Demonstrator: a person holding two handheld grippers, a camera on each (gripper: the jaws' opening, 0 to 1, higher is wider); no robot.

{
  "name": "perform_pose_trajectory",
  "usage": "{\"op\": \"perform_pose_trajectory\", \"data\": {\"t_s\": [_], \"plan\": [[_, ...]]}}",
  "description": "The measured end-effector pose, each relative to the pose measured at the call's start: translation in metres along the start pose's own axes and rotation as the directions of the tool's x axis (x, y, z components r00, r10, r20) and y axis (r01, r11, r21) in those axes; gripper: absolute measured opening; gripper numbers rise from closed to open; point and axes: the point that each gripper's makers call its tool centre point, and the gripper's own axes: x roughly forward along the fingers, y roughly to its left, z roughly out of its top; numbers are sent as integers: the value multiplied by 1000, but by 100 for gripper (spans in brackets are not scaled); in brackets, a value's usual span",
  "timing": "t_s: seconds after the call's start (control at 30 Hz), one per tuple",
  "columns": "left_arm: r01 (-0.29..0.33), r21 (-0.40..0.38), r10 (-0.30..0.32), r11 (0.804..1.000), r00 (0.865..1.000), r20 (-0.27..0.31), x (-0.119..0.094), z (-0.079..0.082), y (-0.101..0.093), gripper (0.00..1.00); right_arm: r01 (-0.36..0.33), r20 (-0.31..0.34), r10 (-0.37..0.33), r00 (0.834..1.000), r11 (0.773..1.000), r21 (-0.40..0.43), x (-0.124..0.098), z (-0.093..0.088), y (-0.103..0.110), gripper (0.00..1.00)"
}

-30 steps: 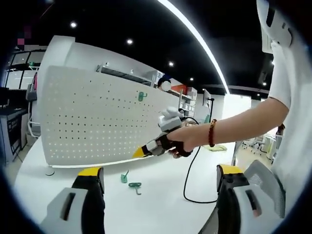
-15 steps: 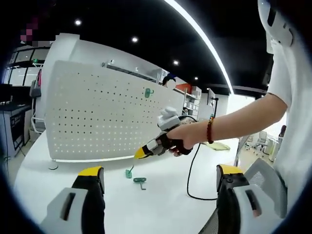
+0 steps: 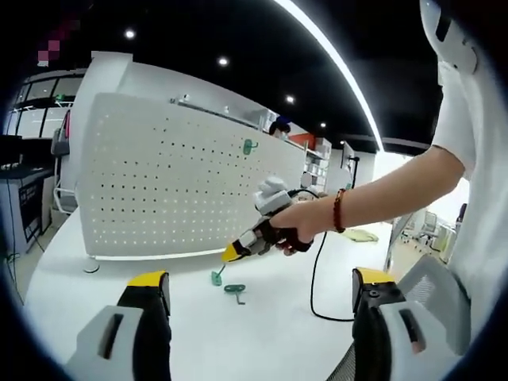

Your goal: Insert the hook assembly into the mounting plate slot until the hook locks in place.

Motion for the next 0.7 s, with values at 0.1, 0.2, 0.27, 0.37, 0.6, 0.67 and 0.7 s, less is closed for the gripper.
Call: {"op": "perform_pose_trajectory", "data": {"t_s": [0.1, 0.2, 0.27, 0.37, 0.6, 0.67, 0.7], "plan": [[-3, -7, 3, 1000, 1000, 0, 0, -1, 1, 97, 4, -10, -4, 1000, 1000, 6, 4, -1, -3, 13], [-4, -11, 4, 1000, 1000, -3, 0, -2, 2, 97, 11, -32, -11, 999, 1000, 11, 8, -4, -6, 13], [-7, -16, 7, 1000, 1000, -4, 1, -3, 3, 98, 14, -45, -13, 999, 1000, 16, 11, -6, -8, 13], [-20, -29, 20, 999, 1000, 8, 0, -1, 7, 98, 11, -48, -10, 999, 1000, 23, 14, -6, -7, 13], [-30, -27, 29, 999, 1000, -10, -3, -5, 11, 97, 13, -68, -11, 998, 999, 36, 23, -9, -7, 12], [-33, -32, 33, 999, 999, -7, -4, -5, 12, 97, 12, -73, -9, 997, 999, 41, 25, -10, -7, 11], [-36, -34, 35, 999, 999, -6, -4, -5, 12, 97, 15, -85, -12, 996, 999, 40, 25, -12, -7, 11]]}}
